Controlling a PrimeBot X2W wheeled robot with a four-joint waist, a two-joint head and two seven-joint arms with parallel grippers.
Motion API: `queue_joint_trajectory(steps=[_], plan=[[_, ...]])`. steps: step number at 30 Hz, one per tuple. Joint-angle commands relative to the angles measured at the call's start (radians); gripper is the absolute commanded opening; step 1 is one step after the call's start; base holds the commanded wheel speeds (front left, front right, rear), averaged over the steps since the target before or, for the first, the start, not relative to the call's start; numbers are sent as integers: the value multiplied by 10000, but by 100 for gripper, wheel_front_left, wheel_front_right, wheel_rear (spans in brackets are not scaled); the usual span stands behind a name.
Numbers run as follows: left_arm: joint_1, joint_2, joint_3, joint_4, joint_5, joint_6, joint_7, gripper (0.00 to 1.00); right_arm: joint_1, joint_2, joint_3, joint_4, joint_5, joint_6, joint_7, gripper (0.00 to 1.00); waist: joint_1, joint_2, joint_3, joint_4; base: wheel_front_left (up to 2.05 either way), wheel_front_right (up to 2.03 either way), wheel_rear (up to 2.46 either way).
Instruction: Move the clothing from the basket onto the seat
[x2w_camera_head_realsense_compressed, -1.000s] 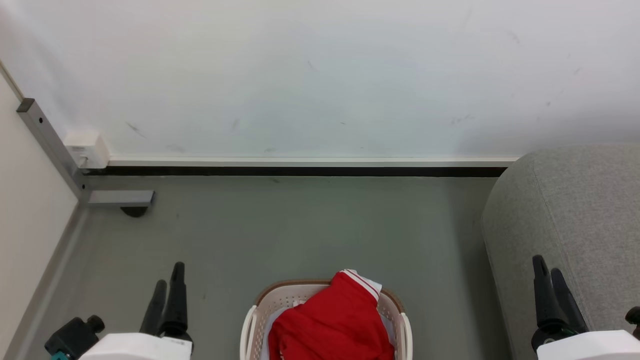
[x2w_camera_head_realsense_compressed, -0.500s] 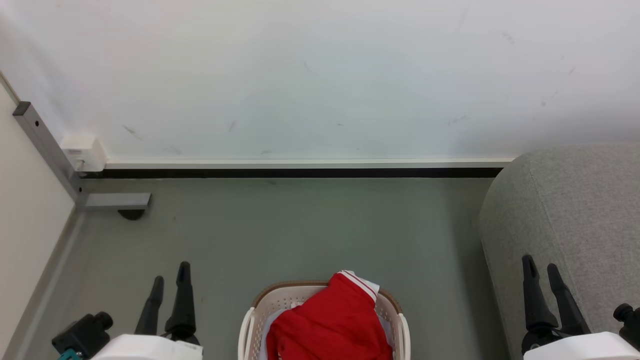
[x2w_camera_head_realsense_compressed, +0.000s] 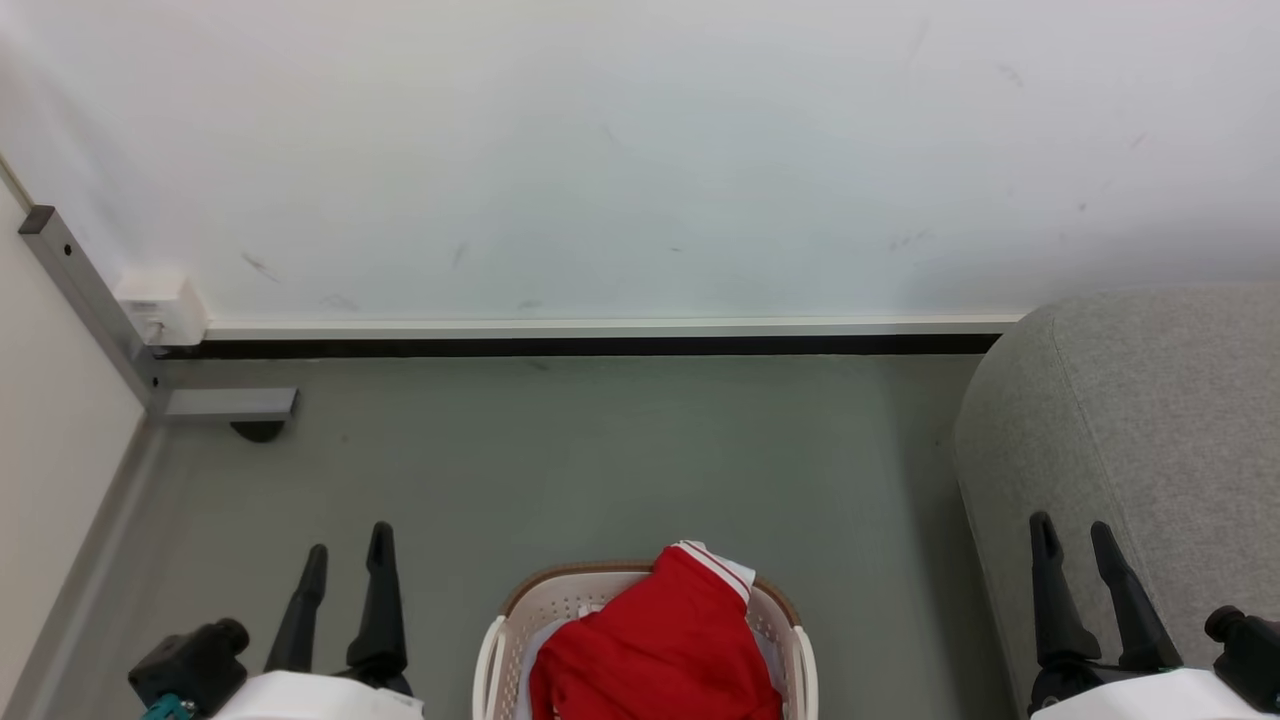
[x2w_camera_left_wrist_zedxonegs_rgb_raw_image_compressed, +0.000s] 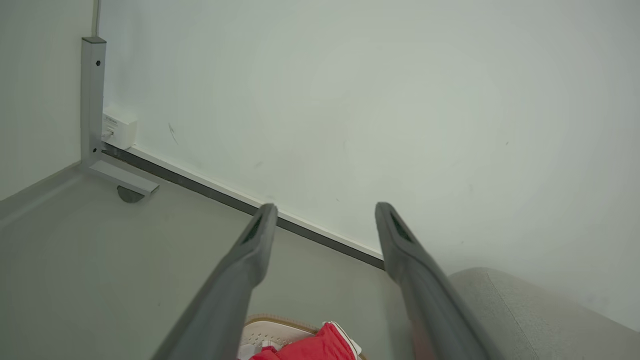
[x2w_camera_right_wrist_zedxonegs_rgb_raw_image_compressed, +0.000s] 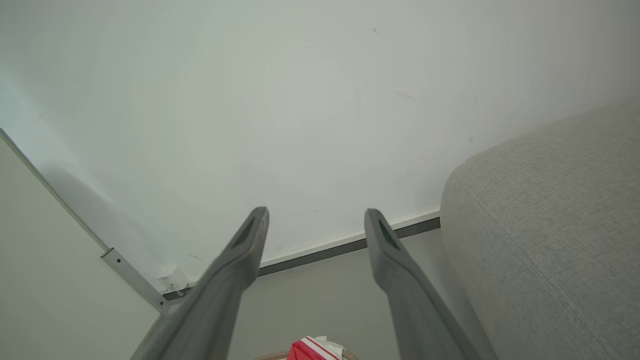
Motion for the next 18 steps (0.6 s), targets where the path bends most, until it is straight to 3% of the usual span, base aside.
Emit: queue_joint_trajectory(steps=[1, 18], plan=[[29, 104, -17, -123, 294, 37, -99, 100, -39, -7, 26, -138, -286, -12, -102, 100, 0, 0, 0, -9, 0, 0, 0], [115, 129, -154, -224, 1972, 206, -505, 100, -41, 13, 308, -218, -1737, -14, -514, 100, 0, 0, -1, -155, 0, 0, 0]])
